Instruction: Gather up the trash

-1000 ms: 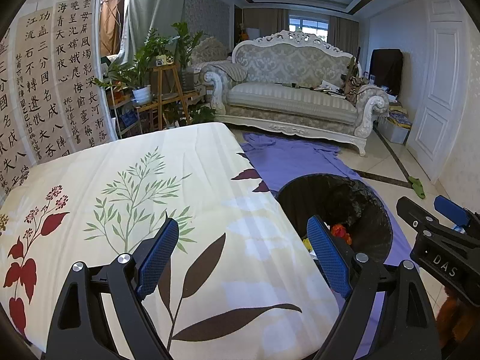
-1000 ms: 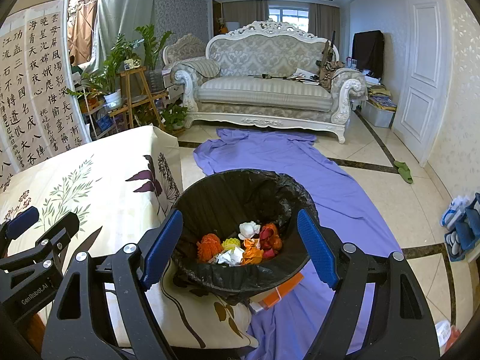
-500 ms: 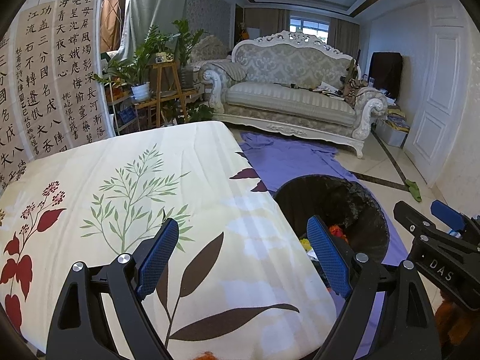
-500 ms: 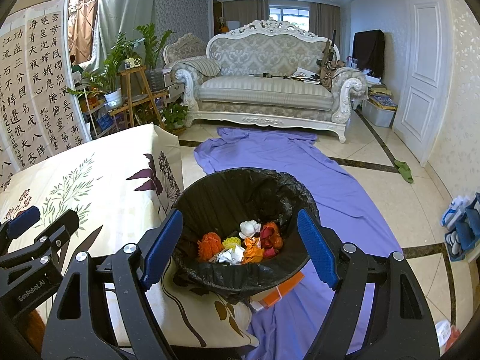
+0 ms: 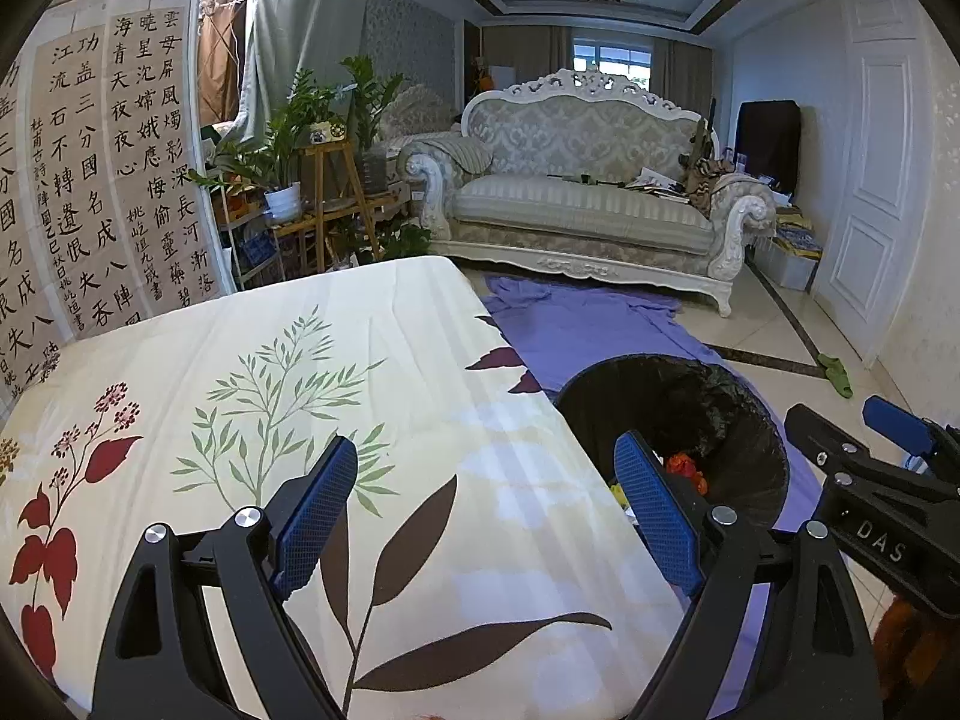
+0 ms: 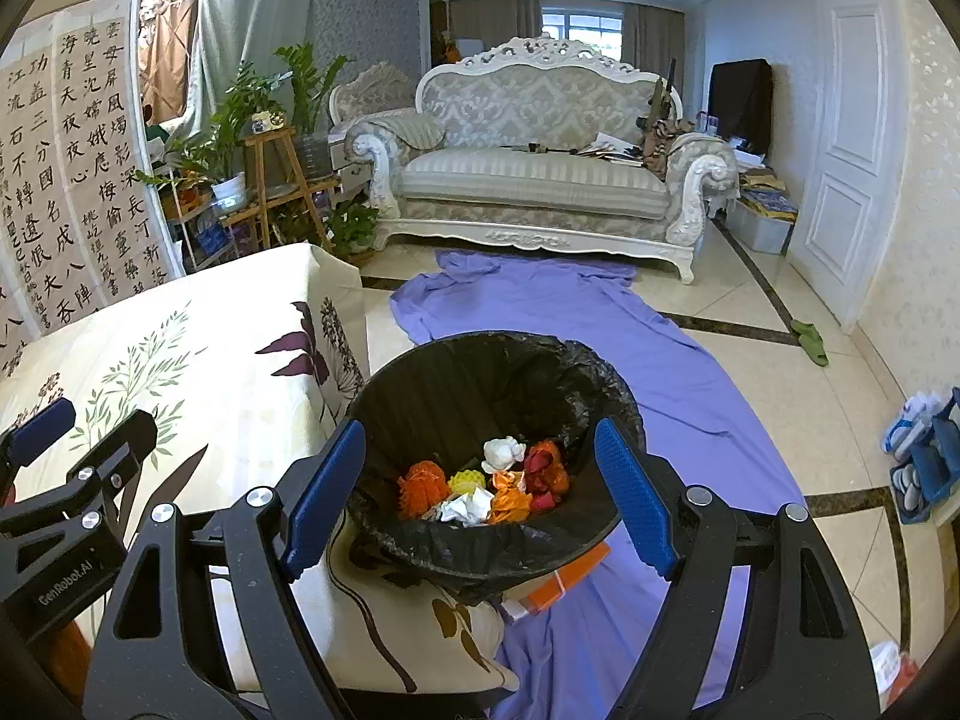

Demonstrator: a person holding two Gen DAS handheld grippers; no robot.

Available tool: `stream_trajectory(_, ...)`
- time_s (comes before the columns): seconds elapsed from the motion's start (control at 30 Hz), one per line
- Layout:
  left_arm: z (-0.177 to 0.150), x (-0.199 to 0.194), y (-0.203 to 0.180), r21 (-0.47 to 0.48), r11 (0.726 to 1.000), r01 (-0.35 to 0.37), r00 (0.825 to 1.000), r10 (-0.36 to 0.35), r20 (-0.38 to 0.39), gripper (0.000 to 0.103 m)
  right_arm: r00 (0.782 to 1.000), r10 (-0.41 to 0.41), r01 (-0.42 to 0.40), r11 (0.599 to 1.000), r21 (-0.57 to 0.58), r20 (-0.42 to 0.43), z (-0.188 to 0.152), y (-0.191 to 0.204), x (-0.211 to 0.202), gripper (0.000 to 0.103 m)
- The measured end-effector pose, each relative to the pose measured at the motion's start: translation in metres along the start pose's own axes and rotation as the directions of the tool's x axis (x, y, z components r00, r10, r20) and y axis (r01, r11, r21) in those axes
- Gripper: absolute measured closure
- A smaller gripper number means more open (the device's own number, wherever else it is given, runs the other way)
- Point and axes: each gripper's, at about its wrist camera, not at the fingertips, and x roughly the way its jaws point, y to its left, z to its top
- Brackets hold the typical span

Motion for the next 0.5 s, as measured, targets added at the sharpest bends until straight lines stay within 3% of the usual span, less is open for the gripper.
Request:
stream_trajectory(0.33,-0.002,0.012,0.031,-0.064,0.998,-0.031,0.998,0.027,-0.054,0.018,0.999,0.023,-0.023,0.999,-0.029,-0.022,-0.006,0.019,0.008,0.026)
stream_trajectory(0.5,-0.009,0.022,0.063,-0.091,0.994,-0.065,0.994,0.056,-0.099,0.018,0.997,0.065,-0.068,0.994,-0.081,-0.049,-0.004,0.049,0.017,0.026)
